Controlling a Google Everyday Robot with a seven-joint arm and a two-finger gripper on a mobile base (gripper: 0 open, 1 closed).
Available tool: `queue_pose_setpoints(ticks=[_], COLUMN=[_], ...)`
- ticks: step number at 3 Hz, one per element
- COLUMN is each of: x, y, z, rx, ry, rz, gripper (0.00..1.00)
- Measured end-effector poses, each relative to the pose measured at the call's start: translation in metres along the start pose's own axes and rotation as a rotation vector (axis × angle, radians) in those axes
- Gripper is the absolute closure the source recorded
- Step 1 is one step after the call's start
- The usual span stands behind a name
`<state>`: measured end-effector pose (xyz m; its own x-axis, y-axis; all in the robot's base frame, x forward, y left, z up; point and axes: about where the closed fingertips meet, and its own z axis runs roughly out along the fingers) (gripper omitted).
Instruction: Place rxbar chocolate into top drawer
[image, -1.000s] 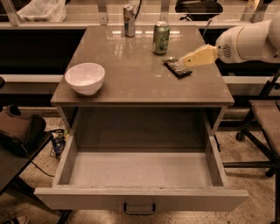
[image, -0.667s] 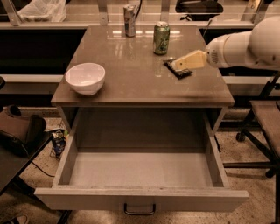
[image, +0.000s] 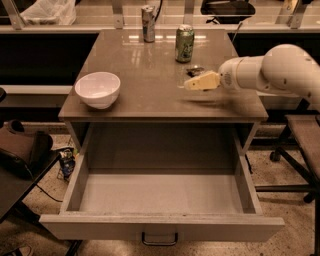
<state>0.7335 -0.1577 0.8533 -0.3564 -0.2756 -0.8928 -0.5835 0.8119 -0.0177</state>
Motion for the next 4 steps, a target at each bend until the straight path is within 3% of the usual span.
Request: queue_pose_setpoints(ticks=[1,2,3,4], x=[0.02,0.04,0.04,0.034], y=[-0.002,-0.01,-0.011,-0.011], z=[0.025,0.03,0.026,0.023], rx=[-0.017,0.002,0.007,0.007], ry=[0.03,0.073,0.079,0.079], rz=[-0.008,0.0,0.012,0.012], gripper=[0.0,0.19,0.5,0.72])
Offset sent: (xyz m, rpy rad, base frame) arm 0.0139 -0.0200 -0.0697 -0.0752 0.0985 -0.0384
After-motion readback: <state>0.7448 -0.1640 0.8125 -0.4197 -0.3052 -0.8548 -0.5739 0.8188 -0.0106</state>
